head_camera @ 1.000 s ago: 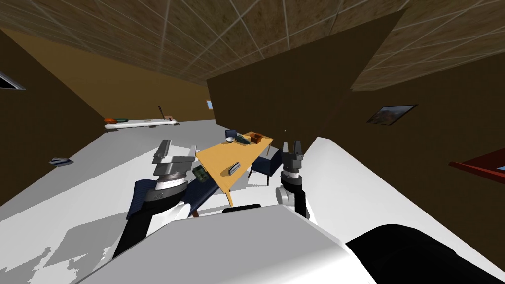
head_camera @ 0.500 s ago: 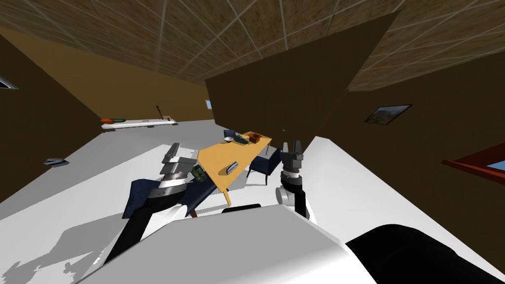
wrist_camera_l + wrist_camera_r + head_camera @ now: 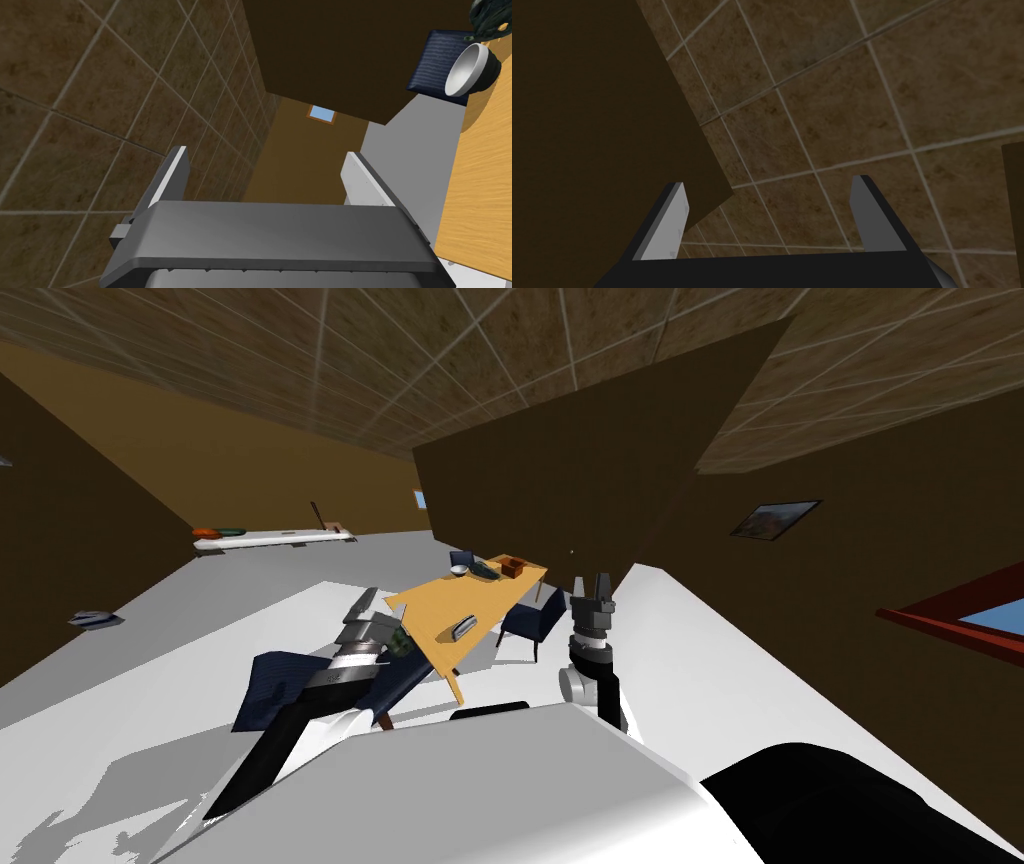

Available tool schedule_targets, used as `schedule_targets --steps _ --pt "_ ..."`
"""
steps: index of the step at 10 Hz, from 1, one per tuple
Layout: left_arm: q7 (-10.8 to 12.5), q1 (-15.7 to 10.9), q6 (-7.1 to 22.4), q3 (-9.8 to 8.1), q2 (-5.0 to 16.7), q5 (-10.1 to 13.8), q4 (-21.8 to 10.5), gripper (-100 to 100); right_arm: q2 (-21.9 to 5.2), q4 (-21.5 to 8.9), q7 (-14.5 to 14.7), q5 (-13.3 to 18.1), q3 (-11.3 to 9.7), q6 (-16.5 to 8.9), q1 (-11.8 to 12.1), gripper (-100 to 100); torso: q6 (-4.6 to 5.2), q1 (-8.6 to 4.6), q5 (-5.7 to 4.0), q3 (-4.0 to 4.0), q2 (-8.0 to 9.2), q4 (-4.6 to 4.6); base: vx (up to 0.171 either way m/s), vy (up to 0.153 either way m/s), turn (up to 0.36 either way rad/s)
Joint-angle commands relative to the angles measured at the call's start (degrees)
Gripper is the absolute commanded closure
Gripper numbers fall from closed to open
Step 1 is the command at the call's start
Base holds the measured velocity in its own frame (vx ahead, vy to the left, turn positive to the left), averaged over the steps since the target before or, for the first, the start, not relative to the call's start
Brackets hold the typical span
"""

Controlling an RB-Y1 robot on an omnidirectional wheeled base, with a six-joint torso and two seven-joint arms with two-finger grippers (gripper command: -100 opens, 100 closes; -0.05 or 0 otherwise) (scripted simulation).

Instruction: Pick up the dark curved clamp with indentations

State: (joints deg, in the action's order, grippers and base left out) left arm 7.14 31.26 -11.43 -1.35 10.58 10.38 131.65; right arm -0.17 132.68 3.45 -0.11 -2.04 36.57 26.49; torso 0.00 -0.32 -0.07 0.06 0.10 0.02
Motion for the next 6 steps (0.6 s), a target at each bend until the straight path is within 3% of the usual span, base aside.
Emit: schedule_targets --steps 1,4,6 --pt "0.35 0.22 2.86 -0.72 0.63 0.62 -0.64 -100 0.00 0.00 0.00 0.00 0.00 0.00 0.00 0 0.00 0.00 0.00 0.00 0.00 0.00 -0.018 -0.074 -0.010" --pt "0.73 1.07 7.99 -2.55 1.70 2.40 -2.36 -100 0.00 0.00 0.00 0.00 0.00 0.00 0.00 0 -0.01 0.03 0.00 0.00 -0.01 0.00 -0.022 -0.084 -0.031" --pt "0.73 1.07 10.41 -2.55 1.70 2.40 -2.36 -100 0.00 0.00 0.00 0.00 0.00 0.00 0.00 0 0.00 0.05 0.00 -0.02 -0.04 0.00 -0.003 -0.051 -0.008"
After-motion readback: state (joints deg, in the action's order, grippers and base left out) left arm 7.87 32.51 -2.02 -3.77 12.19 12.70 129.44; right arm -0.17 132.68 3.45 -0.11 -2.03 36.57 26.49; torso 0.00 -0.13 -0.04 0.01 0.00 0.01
